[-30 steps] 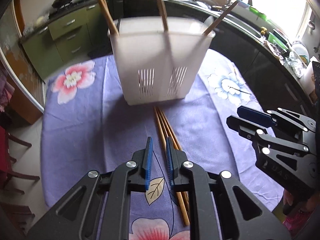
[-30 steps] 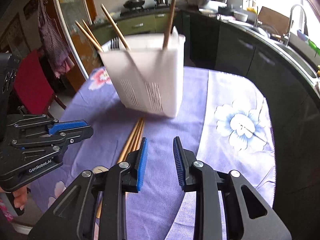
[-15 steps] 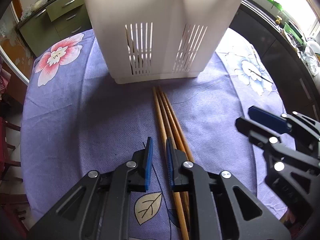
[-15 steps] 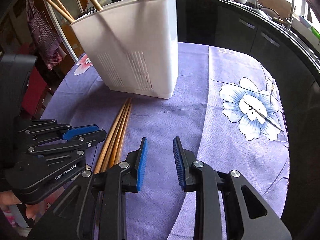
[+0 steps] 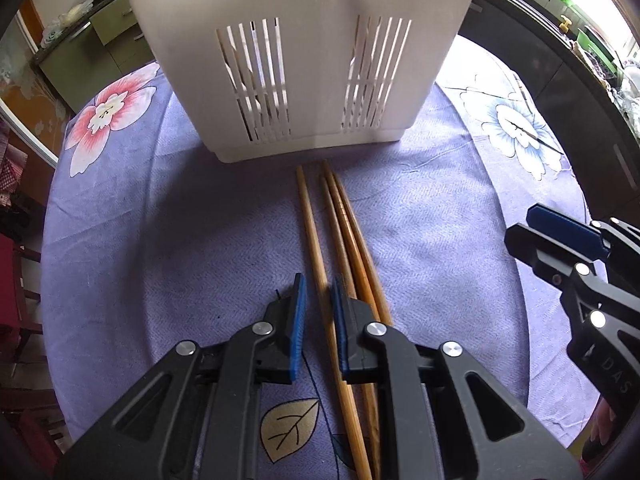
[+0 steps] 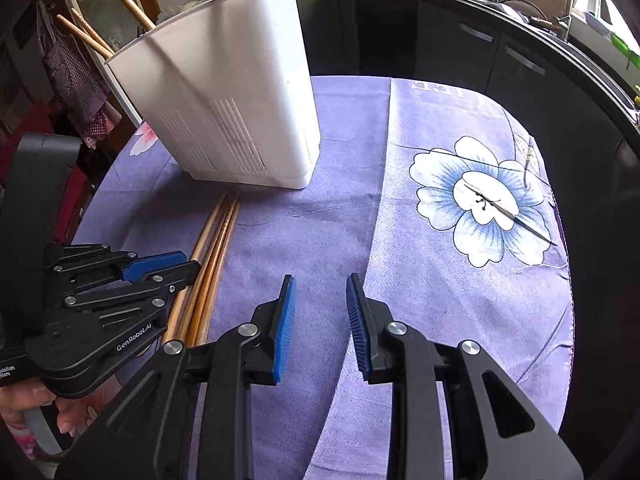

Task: Organize utensils
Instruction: 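Grasp a wooden chopstick with the left gripper while the right gripper grasps another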

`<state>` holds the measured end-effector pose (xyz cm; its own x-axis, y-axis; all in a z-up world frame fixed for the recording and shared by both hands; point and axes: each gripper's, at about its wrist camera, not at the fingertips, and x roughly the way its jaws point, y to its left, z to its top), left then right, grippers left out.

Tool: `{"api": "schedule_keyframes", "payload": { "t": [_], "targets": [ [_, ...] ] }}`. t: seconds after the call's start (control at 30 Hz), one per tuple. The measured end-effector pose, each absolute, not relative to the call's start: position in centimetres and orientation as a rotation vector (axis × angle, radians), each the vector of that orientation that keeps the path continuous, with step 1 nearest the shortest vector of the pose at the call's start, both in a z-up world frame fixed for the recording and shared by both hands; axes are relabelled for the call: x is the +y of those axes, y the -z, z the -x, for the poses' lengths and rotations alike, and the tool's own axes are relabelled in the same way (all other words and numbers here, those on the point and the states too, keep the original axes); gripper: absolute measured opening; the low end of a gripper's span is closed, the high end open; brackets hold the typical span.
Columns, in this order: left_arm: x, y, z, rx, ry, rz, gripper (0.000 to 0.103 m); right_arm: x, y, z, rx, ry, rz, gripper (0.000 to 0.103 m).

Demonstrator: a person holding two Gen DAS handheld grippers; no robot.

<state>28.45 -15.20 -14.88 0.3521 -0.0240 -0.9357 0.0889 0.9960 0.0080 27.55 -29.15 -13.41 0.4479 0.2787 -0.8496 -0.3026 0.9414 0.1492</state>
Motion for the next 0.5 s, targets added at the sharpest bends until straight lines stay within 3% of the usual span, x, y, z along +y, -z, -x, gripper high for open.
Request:
{"api": "schedule_keyframes", "payload": {
  "t": [0.13,0.5],
  "targets": [
    [-14.6,14.8,-28.4,1.213,0.065,-0.069,0.007,-28.6,13.7,-27.7,1.057,-0.369,0.031,0.026],
    [-8.8,11.2,-26.2,1.126,0.032,0.030,0.006,-22.4,15.4,-28.5,1.125,-0.466,0.068,0.026]
  ]
}}
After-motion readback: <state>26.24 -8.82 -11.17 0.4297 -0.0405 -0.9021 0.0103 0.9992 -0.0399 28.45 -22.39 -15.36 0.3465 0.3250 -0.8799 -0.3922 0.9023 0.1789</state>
